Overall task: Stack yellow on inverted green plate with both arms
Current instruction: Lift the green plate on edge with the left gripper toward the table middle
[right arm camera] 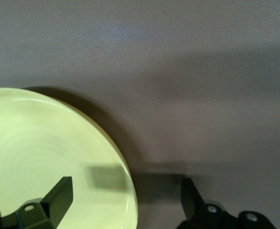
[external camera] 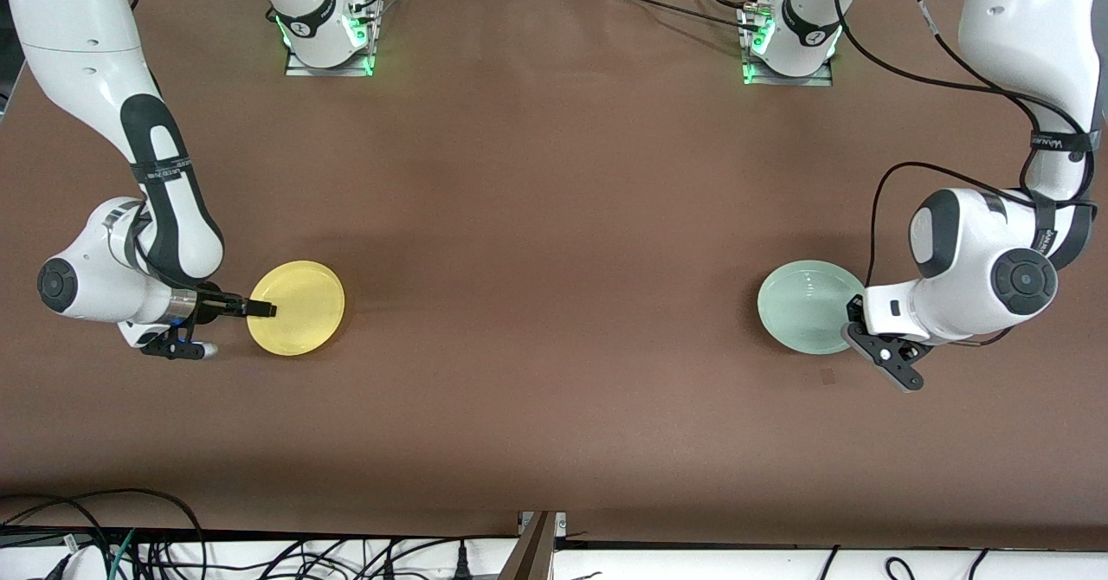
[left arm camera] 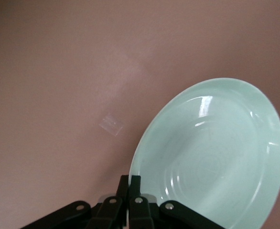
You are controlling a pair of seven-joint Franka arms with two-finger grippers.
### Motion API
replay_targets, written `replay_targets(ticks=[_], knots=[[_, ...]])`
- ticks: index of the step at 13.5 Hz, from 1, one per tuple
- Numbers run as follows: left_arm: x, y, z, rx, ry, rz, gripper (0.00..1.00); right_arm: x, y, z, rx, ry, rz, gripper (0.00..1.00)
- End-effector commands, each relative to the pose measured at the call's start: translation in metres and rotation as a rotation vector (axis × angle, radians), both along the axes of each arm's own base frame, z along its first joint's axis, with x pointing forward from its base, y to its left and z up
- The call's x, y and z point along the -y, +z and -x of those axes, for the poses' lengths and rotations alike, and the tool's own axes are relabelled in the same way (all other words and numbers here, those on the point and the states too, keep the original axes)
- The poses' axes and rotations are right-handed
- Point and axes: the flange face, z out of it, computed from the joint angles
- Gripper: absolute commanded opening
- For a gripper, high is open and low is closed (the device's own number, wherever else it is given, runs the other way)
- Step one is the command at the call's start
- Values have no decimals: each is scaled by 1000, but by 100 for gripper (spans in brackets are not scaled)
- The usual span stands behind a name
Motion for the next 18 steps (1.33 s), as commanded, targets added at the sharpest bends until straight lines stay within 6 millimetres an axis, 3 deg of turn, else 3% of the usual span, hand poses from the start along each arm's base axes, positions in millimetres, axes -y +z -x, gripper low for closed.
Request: replay_targets(ticks=[1,2,3,5,10,13,15,18], knots=[[35,34,-5,-13,-37,-141,0,0,1,2,14,-14,-15,66],[46,40,0,-29,-5,-156,0,-2,2,1,14,-15,-16,40],[68,41,5,-37,-12,-202,0,-3,3,1,11,-16,-18,22],[117,44,18,-14,-49,-340,0,-7,4,1,7,-14,-23,0],[258,36,86,112,77,-650,0,-10,9,0,2,1,-30,0],[315,13,123,236,185,-767,0,-16,13,-3,9,14,-34,0],[350,-17,152,352,240,-869,0,-16,16,-3,2,21,-36,0],[383,-57,184,506,285,-964,0,-19,26,-4,6,28,-41,0]])
